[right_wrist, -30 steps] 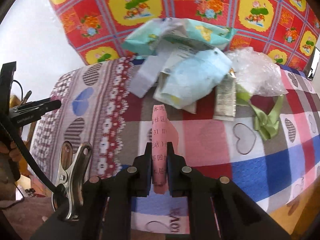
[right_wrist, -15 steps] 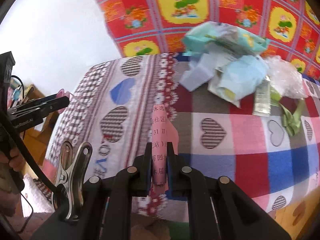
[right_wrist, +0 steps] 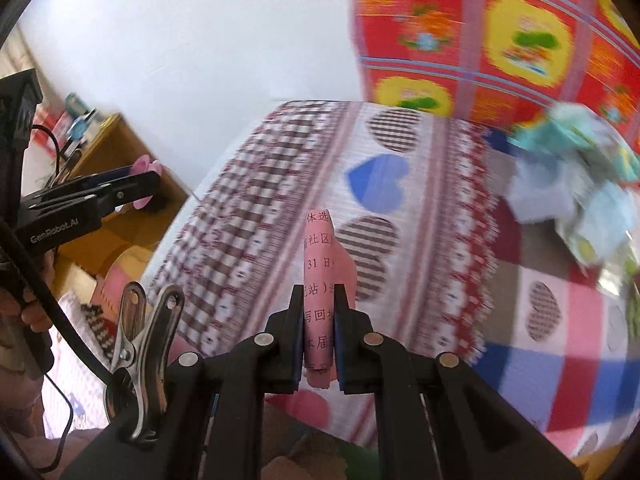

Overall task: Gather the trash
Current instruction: 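Carry the pink ring in the left tool while the right tool carries the paper to the bucket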

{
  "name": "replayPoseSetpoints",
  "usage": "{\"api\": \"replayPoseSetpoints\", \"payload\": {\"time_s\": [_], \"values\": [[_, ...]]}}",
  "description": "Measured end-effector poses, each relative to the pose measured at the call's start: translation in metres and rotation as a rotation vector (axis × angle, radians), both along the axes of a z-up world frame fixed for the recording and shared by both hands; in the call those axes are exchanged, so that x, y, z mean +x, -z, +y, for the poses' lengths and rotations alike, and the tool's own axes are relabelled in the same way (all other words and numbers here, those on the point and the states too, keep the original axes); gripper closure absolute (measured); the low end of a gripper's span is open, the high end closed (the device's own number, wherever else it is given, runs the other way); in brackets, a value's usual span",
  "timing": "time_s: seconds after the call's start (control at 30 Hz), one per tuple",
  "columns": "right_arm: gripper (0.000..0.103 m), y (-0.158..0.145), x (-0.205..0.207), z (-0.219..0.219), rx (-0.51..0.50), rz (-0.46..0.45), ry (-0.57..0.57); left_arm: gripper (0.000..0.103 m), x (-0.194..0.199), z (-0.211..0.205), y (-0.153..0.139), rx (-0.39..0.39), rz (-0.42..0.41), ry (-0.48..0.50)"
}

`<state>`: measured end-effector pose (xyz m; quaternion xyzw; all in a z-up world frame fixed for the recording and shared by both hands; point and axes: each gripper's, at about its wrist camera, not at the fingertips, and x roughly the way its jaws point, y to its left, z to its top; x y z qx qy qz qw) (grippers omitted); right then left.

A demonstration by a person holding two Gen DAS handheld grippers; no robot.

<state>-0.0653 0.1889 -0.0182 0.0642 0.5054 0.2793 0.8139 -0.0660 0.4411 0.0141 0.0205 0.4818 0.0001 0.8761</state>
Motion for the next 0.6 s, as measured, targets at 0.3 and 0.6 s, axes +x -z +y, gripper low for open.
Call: {"api": "replayPoseSetpoints", "payload": {"time_s": [0.3, 0.6], "values": [[0.09, -0.017, 0.029, 0.083, 0.02, -0.028, -0.058, 0.058, 0.007, 0.078, 0.004, 0.003, 0.013, -0.069], [0.09, -0.027, 0.054, 0.165, 0.029, -0.017, -0.103, 0.058, 0.028, 0.146, 0.026, -0.036, 0.06, -0.105]]}}
